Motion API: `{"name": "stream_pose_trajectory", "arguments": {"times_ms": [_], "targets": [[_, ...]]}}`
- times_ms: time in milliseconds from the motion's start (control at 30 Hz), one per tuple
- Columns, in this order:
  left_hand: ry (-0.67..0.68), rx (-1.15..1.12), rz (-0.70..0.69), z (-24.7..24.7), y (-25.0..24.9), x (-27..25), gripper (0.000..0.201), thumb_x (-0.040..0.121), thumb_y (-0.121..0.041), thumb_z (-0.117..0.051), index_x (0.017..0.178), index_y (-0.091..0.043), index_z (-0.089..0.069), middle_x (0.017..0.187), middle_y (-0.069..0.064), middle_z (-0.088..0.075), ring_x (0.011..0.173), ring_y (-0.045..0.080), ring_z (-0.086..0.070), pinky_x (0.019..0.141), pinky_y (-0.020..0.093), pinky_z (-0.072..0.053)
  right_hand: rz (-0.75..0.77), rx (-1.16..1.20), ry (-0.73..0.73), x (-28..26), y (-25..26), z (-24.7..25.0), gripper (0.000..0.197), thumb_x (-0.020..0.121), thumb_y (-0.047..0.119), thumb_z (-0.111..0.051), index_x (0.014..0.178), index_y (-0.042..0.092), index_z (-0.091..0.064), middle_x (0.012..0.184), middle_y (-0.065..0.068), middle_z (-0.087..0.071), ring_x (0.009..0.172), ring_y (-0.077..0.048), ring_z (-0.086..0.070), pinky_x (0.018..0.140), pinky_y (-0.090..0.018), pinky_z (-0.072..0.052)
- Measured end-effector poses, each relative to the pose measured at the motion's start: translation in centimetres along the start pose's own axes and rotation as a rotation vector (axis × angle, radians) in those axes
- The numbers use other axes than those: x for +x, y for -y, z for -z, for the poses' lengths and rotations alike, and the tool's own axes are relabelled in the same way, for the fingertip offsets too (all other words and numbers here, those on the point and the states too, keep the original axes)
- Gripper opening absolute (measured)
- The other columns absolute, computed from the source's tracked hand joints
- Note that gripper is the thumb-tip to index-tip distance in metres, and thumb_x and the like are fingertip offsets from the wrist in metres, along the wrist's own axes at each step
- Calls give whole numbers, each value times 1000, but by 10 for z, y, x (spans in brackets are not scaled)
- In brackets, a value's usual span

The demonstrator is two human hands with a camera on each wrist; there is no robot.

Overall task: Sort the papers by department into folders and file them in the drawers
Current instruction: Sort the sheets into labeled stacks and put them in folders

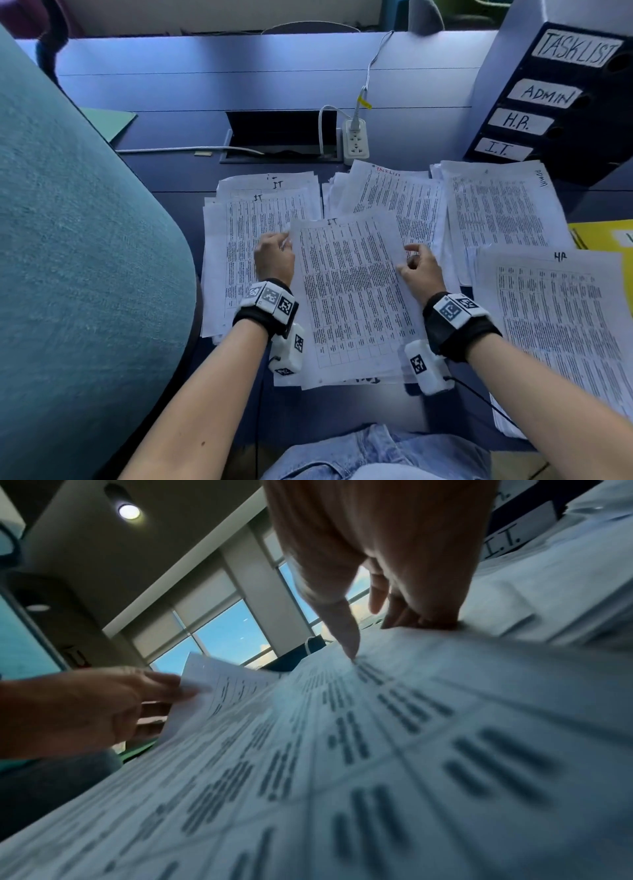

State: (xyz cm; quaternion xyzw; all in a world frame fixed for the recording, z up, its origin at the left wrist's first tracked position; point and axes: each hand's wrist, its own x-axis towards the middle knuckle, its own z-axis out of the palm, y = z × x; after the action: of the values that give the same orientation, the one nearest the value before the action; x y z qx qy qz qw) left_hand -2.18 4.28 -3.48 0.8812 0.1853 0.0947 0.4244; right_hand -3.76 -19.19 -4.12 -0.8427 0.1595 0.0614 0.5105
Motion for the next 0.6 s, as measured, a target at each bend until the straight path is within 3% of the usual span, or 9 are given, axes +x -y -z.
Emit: {"name": "stream_pose_trajectory", "arguments": {"times_ms": [100, 167, 233, 333, 400, 433, 467, 533, 600], "targets": [[77, -72, -33, -4, 0, -4, 20, 90, -14, -58, 97, 2, -67, 97, 18, -65, 87, 31, -63, 76, 32, -52, 31, -41, -34, -3, 2, -6, 54, 80, -8, -60, 127, 8, -38, 110, -11, -50, 105, -26, -54, 79, -26, -47], [174, -274, 9, -4, 0, -6, 13, 87, -15, -61, 82, -5, -67, 86, 16, -67, 81, 32, -65, 75, 41, -55, 55, -145, -58, -2, 2, -9, 70, 75, -4, -67, 134, 9, -33, 132, -14, -38, 125, -29, -38, 102, -33, -36], [314, -484, 85, 0, 0, -8, 12, 87, -11, -60, 75, -10, -63, 74, 6, -68, 72, 23, -65, 71, 37, -57, 47, -151, -65, 1, 3, -10, 89, 71, 3, -74, 142, 12, -22, 143, -12, -29, 131, -30, -27, 110, -44, -25], [550, -641, 148, 5, -1, -14, 20, 87, -9, -55, 69, -12, -63, 58, -8, -66, 57, 3, -63, 58, 23, -54, -30, 16, -56, 5, 6, -6, 99, 70, 6, -76, 144, 27, -14, 145, -7, -30, 130, -29, -29, 107, -54, -28], [671, -674, 166, 9, 0, -16, 18, 81, -24, -65, 69, -10, -64, 56, -7, -65, 53, 2, -61, 58, 22, -52, -51, 201, -34, 5, 7, -3, 82, 73, -3, -69, 136, 26, -25, 122, -8, -46, 109, -26, -48, 91, -44, -44], [700, -672, 189, 10, 4, -14, 31, 73, -38, -70, 68, -9, -66, 58, -6, -65, 53, 3, -61, 58, 20, -51, -47, 286, -15, 4, 9, -2, 66, 75, -9, -63, 127, 20, -34, 106, -7, -51, 93, -22, -54, 79, -37, -48], [715, -688, 219, 11, 4, -14, 45, 66, -54, -68, 68, -10, -69, 63, -3, -68, 58, 5, -64, 60, 19, -52, -34, 326, 4, 3, 11, 0, 51, 76, -13, -58, 117, 15, -43, 94, -8, -53, 78, -17, -57, 69, -31, -48], [658, -637, 249, 14, -3, -13, 73, 71, -75, -45, 95, -12, -71, 108, 10, -68, 102, 15, -63, 94, 32, -47, 8, 317, 50, 1, 11, 2, 30, 78, -19, -50, 98, 2, -58, 81, -7, -56, 62, -10, -55, 58, -22, -48], [570, -559, 269, 14, -10, -14, 74, 92, -62, -17, 125, -7, -54, 141, 12, -41, 130, 23, -37, 111, 46, -21, 37, 298, 96, 0, 4, 3, 31, 79, -19, -46, 70, 4, -64, 62, -2, -53, 56, -13, -46, 54, -21, -41]]}}
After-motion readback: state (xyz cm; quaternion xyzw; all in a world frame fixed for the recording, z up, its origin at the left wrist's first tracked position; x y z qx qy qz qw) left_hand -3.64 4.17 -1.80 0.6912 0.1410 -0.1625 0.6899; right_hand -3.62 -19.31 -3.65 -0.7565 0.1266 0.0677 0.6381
